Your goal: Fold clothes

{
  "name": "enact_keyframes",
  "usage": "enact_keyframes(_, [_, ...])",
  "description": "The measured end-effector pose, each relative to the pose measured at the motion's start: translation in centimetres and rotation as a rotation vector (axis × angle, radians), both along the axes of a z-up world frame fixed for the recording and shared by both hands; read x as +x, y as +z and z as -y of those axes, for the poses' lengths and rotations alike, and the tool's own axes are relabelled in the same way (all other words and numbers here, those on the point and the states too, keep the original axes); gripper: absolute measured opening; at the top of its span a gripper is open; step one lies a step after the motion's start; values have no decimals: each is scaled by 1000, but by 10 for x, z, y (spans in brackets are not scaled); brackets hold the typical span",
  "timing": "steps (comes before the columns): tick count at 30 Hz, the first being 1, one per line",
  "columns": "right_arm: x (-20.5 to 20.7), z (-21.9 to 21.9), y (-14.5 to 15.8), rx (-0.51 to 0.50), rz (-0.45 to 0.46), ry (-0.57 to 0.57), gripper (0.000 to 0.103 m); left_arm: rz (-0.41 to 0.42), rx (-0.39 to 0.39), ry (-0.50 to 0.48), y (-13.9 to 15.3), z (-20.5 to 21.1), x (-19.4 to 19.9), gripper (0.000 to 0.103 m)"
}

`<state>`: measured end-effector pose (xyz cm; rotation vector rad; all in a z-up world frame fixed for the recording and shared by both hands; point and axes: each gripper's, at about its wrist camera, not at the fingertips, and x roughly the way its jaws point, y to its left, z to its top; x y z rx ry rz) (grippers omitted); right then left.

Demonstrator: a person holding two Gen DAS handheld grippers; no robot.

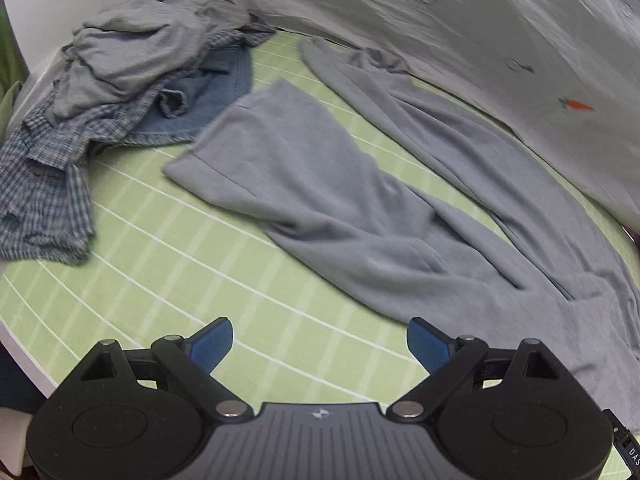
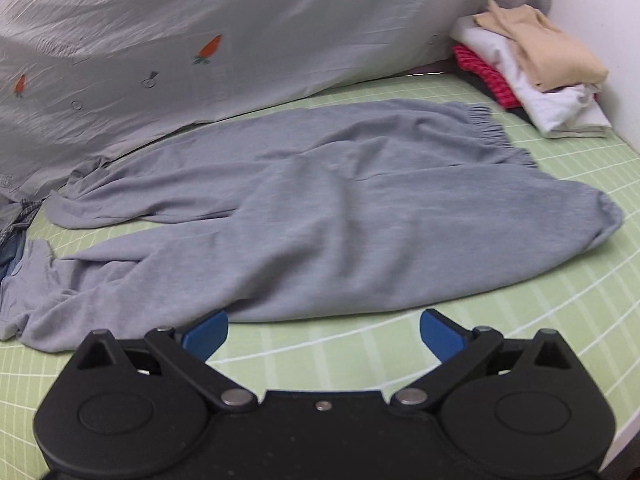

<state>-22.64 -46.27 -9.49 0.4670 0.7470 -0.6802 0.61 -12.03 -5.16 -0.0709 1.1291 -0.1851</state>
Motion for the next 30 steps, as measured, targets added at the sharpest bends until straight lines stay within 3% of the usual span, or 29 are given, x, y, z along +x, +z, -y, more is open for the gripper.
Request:
enact_keyframes(7, [82, -40, -8, 61, 20, -13, 103, 3, -3, 61, -6, -68, 73, 94])
enact_keyframes(16, [174, -44, -21, 78, -105, -69, 101, -78, 3, 87, -53, -90, 162, 94])
enact_keyframes(21, [201, -34, -34, 119, -195, -132, 87, -82, 68, 11, -71, -75, 182, 92])
enact_keyframes(25, [209, -35, -40, 124, -249, -145, 70, -75, 84, 1, -79, -70, 183, 71])
enact_keyframes(28, [204, -36, -37, 132, -237, -125, 48, -60, 99, 5, -78, -69, 178, 63])
enact_keyframes(29, [202, -36, -35, 139, -227, -115, 36, -50, 91, 13, -75, -72, 172, 59])
enact_keyframes(30, [200, -36, -34, 146, -218, -104, 23, -41, 83, 21, -71, -76, 167, 48])
